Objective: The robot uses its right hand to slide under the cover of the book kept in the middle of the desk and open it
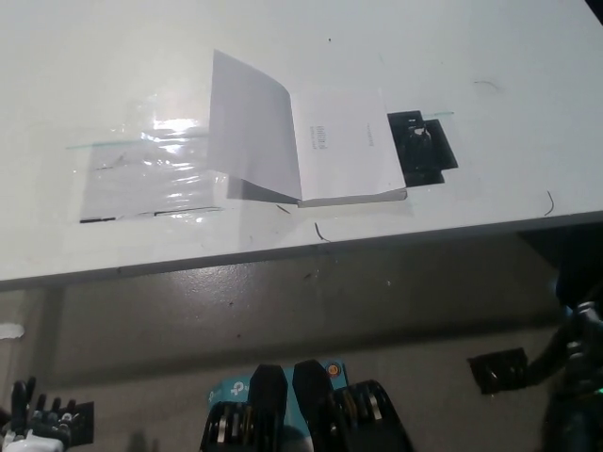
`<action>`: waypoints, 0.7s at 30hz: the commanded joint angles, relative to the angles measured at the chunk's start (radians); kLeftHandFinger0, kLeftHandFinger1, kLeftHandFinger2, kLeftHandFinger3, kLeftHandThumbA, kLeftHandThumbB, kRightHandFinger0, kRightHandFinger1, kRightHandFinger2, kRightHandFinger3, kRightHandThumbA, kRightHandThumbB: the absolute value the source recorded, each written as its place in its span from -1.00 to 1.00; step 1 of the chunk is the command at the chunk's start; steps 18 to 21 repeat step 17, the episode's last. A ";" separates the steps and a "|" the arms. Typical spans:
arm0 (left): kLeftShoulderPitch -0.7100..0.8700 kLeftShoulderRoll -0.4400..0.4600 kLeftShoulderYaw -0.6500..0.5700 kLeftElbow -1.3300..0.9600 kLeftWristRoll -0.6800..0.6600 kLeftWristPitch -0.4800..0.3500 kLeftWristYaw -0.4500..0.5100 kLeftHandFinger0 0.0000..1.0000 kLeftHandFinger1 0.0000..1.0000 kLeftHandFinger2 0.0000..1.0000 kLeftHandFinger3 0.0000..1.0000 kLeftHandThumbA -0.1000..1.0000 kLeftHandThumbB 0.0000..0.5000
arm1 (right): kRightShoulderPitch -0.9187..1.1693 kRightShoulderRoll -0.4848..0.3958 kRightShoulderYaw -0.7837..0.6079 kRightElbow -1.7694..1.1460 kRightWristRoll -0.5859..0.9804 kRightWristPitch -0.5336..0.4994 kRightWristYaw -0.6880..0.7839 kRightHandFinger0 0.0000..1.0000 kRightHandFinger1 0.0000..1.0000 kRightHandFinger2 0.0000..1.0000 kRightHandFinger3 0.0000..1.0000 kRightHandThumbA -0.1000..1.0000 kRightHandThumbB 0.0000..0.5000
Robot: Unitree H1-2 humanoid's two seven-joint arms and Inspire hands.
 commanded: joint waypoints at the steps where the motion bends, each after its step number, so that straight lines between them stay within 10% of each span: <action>1: -0.001 0.002 -0.013 -0.034 -0.002 0.006 -0.011 1.00 1.00 1.00 1.00 0.72 -1.00 | 0.028 0.039 0.054 -0.052 0.003 0.021 0.054 0.50 1.00 1.00 1.00 0.82 -0.68; 21: -0.036 -0.010 -0.042 -0.021 0.010 -0.030 -0.022 1.00 1.00 1.00 1.00 0.83 -1.00 | 0.073 0.090 0.117 -0.271 0.135 0.219 0.099 0.90 1.00 1.00 1.00 0.71 -0.33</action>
